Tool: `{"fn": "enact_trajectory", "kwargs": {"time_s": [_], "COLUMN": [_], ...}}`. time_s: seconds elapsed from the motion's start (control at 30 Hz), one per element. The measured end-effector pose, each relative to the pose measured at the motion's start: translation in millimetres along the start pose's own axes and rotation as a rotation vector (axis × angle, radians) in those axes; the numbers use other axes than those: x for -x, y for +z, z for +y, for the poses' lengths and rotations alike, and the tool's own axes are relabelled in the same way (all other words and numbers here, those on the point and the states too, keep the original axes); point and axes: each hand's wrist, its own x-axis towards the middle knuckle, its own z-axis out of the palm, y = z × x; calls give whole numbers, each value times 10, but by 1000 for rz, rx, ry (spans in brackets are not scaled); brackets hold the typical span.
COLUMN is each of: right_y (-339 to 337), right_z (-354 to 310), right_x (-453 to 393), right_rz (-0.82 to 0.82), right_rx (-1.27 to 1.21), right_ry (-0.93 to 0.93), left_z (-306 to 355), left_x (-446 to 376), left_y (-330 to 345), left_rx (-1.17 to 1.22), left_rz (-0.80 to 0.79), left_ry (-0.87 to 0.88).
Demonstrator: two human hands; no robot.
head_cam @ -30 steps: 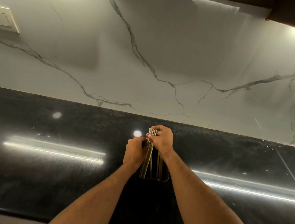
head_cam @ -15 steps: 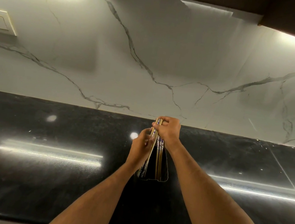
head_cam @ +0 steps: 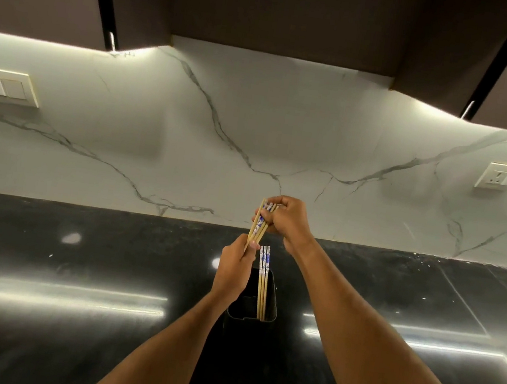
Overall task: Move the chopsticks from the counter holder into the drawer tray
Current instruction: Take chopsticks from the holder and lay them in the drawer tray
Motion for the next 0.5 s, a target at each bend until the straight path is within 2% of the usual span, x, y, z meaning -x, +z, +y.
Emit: {"fn": "enact_trajectory", "kwargs": {"time_s": [0.33,0.5], "right_y": [-204,-260], "right_z": [-352,-418], "right_x": [648,897], "right_rz": [-72,-48], "right_rx": [215,113], "right_ry": [22,32], "left_z": [228,340], "left_x": [680,1004], "left_y": [-359,-508], "left_rx": [-136,-151], "left_rz": [-59,-91], "left_ry": [69,77]}}
